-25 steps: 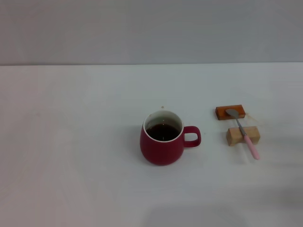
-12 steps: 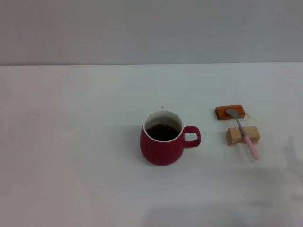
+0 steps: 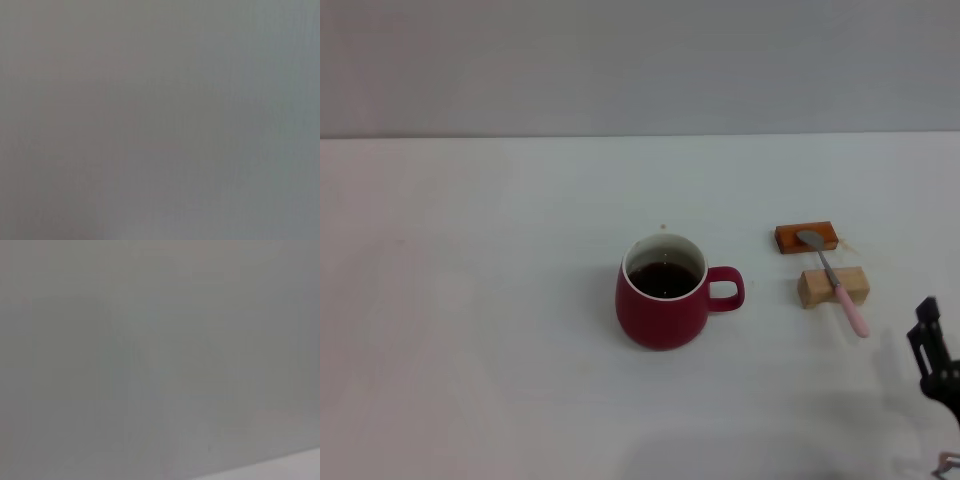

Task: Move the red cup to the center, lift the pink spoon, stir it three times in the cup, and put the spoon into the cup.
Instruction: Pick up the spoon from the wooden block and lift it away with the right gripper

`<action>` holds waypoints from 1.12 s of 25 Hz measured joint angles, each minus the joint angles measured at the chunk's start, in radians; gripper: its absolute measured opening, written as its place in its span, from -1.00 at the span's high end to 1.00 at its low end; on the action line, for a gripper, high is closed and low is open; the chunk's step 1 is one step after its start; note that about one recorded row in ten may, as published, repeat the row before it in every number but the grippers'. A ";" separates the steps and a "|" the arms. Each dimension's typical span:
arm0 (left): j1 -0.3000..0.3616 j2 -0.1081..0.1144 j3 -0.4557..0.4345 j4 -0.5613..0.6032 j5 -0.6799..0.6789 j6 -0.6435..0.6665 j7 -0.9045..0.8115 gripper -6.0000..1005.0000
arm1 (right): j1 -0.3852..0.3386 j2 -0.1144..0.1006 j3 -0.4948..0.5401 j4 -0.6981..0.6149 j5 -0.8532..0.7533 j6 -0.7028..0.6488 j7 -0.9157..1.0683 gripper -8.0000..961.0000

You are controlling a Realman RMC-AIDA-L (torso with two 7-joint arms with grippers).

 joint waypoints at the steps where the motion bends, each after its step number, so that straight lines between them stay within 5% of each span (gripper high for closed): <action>1: 0.000 0.000 0.000 0.000 0.000 0.000 0.000 -0.69 | 0.000 0.000 0.000 0.000 0.000 0.000 0.000 -0.54; 10: 0.000 0.000 -0.004 0.000 -0.001 0.006 0.000 -0.69 | 0.088 0.000 -0.128 -0.044 0.139 0.030 -0.013 -0.54; 28: -0.004 -0.008 -0.010 -0.004 0.003 0.009 0.010 -0.69 | 0.142 -0.007 -0.132 -0.066 0.141 0.144 -0.015 -0.54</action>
